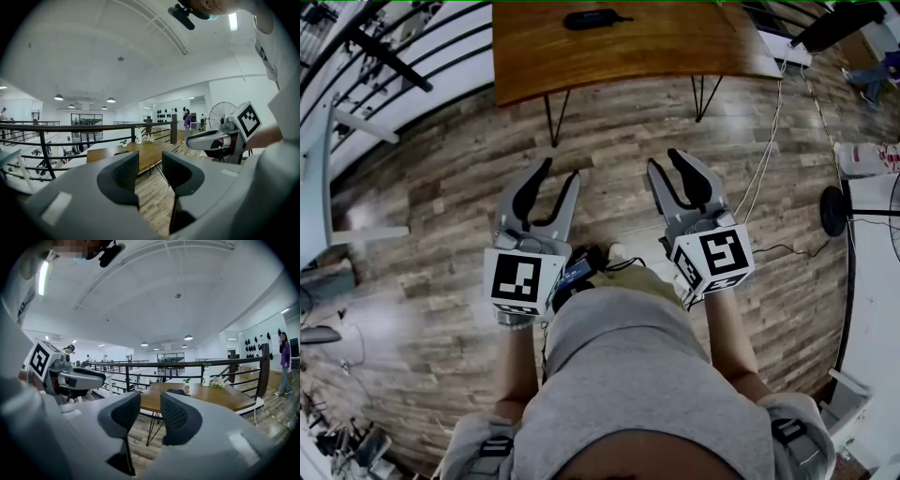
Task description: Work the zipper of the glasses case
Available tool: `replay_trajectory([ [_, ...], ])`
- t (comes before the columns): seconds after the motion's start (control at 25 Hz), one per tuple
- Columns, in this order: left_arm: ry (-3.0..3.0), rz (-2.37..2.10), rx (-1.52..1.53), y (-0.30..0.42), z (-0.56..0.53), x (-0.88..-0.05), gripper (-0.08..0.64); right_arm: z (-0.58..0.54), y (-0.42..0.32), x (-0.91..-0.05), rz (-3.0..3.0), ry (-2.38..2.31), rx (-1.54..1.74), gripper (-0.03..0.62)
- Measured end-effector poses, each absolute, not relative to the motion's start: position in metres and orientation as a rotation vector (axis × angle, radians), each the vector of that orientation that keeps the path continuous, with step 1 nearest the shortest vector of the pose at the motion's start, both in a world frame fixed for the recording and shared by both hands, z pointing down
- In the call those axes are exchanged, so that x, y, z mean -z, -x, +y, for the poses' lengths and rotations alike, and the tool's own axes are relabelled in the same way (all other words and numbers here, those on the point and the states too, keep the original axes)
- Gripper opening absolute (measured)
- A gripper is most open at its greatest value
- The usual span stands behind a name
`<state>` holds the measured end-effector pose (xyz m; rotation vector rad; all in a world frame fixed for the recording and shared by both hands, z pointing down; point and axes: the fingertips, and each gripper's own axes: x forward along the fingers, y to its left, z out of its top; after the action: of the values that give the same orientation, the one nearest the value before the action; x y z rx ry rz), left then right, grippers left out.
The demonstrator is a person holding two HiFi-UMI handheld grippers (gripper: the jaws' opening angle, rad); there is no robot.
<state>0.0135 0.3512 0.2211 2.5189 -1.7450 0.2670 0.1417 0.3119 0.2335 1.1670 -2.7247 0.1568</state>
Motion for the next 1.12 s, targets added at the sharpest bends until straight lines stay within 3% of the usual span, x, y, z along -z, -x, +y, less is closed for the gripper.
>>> replay_trajectory([
  [1.12, -2.478, -1.807, -0.344, -0.046, 0.295, -0.226, 0.144, 0.259, -0.196, -0.252, -2.733, -1.183, -0.189, 0.127],
])
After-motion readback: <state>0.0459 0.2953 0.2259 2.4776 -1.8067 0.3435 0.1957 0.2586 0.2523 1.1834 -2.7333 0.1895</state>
